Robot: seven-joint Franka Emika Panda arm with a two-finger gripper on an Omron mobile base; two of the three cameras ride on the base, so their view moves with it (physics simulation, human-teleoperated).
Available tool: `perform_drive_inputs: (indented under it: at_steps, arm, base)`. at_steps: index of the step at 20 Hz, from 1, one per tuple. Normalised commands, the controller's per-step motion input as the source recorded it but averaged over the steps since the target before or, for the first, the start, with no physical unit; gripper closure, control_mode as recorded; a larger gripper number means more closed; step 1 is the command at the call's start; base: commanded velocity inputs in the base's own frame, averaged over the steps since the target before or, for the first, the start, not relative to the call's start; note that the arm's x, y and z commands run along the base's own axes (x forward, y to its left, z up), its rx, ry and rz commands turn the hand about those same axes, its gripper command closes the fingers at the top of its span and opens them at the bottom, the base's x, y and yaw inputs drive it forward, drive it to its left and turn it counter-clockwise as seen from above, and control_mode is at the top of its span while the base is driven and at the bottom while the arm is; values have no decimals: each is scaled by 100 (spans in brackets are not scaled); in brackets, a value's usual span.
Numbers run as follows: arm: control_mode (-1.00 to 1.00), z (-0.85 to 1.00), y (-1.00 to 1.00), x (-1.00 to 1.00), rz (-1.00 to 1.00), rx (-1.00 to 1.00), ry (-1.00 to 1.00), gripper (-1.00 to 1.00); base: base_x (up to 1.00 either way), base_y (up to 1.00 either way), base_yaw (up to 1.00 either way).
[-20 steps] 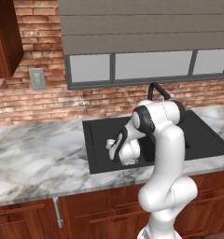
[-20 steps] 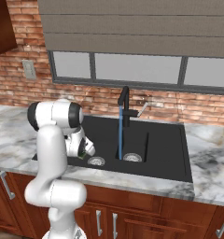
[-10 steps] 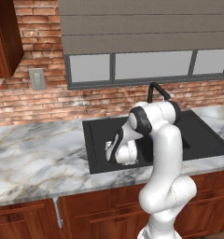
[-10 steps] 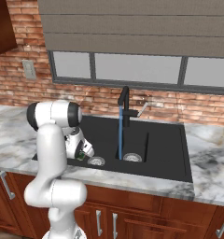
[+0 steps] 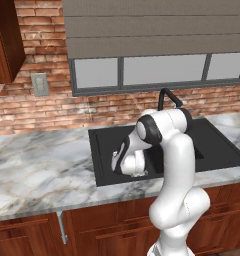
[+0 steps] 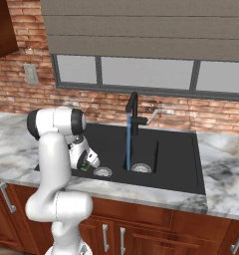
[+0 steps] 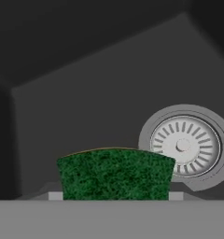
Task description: Soak the sponge with water for a few seconds and then drop it inside the sink.
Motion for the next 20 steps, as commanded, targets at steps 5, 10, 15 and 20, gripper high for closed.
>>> perform_drive_inputs:
  at_steps: [5, 10, 15, 20]
  arm:
    - [-100, 6, 0, 0, 1, -1, 0, -100]
    - [-100, 18, 0, 1, 5, -1, 2, -100]
    - [-100, 62, 0, 11, 10, -1, 1, -100]
    - [-100, 80, 0, 8, 13, 0, 0, -100]
  base:
    - [0, 0, 0]
    - [0, 0, 0]
    - [0, 0, 0]
    - [0, 0, 0]
